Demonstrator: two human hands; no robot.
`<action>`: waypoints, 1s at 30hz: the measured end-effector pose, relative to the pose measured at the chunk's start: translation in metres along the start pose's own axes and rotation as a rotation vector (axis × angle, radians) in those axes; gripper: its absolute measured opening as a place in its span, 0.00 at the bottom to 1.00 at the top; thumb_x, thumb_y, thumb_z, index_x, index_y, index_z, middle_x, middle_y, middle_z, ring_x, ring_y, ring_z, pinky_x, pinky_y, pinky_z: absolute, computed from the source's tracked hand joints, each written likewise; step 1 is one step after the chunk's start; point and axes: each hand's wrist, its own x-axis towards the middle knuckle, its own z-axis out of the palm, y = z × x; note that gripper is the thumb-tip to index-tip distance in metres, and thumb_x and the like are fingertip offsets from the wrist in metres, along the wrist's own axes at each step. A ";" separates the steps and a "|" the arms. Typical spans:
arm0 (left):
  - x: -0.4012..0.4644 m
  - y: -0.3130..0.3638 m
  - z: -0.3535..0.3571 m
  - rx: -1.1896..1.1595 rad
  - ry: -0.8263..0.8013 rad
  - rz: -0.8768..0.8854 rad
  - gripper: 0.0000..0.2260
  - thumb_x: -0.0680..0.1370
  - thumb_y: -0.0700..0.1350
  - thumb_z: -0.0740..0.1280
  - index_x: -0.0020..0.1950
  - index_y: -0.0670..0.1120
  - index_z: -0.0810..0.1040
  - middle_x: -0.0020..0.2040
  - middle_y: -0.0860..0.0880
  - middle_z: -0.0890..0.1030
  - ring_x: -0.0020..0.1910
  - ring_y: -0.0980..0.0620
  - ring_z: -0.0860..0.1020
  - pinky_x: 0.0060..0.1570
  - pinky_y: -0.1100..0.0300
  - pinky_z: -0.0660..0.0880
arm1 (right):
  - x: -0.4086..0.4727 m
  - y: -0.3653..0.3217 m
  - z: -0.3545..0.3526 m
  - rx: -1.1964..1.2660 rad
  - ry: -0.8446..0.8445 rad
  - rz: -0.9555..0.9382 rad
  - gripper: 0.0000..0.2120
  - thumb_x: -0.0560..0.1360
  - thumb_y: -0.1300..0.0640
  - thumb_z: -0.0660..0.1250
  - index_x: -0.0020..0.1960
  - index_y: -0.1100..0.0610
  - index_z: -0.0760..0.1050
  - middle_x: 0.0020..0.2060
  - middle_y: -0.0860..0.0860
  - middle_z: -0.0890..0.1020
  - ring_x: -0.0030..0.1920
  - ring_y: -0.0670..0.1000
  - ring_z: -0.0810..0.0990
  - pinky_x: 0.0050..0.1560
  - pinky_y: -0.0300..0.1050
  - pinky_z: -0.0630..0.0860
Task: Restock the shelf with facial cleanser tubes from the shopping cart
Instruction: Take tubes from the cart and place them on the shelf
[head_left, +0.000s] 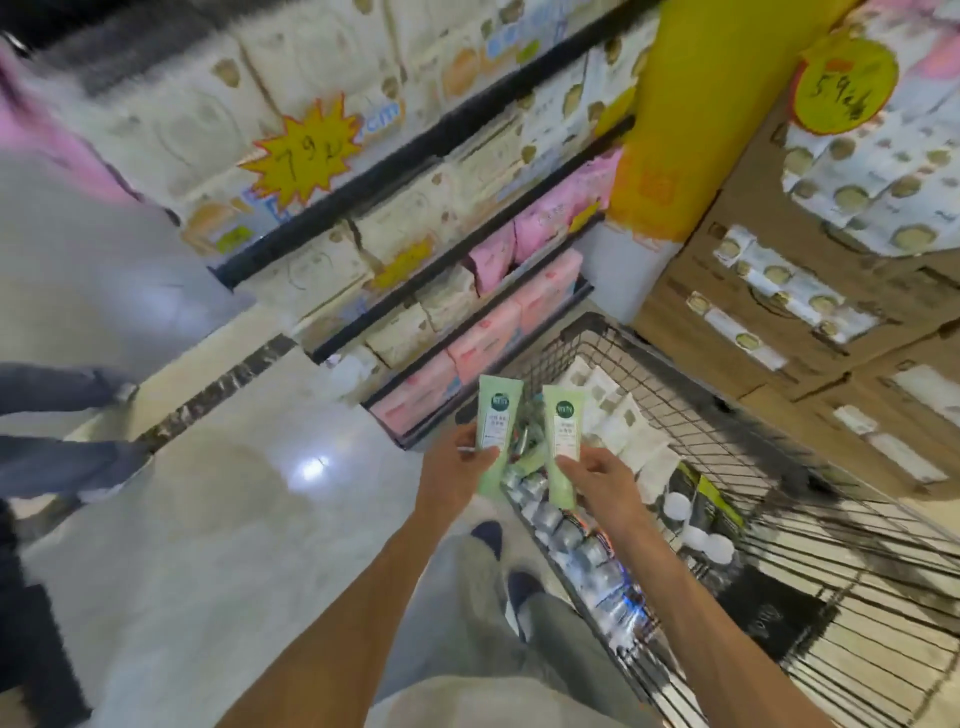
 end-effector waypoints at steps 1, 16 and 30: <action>-0.010 -0.003 -0.007 -0.019 0.050 -0.006 0.10 0.77 0.47 0.75 0.56 0.57 0.80 0.51 0.56 0.84 0.48 0.56 0.83 0.48 0.60 0.80 | -0.001 -0.006 0.005 -0.035 -0.048 -0.023 0.21 0.70 0.43 0.78 0.57 0.52 0.79 0.50 0.51 0.84 0.49 0.54 0.85 0.54 0.56 0.83; -0.234 -0.130 -0.114 -0.422 0.927 -0.300 0.12 0.76 0.43 0.75 0.58 0.50 0.79 0.52 0.51 0.84 0.46 0.51 0.84 0.50 0.52 0.81 | -0.114 -0.048 0.206 -0.539 -0.832 -0.421 0.11 0.76 0.55 0.75 0.57 0.57 0.81 0.48 0.53 0.85 0.43 0.52 0.83 0.40 0.43 0.78; -0.476 -0.267 -0.173 -0.678 1.488 -0.381 0.12 0.77 0.43 0.75 0.59 0.48 0.81 0.50 0.53 0.84 0.42 0.58 0.82 0.41 0.64 0.76 | -0.342 0.056 0.390 -0.790 -1.281 -0.615 0.12 0.73 0.52 0.77 0.54 0.53 0.81 0.50 0.50 0.84 0.50 0.55 0.85 0.52 0.58 0.81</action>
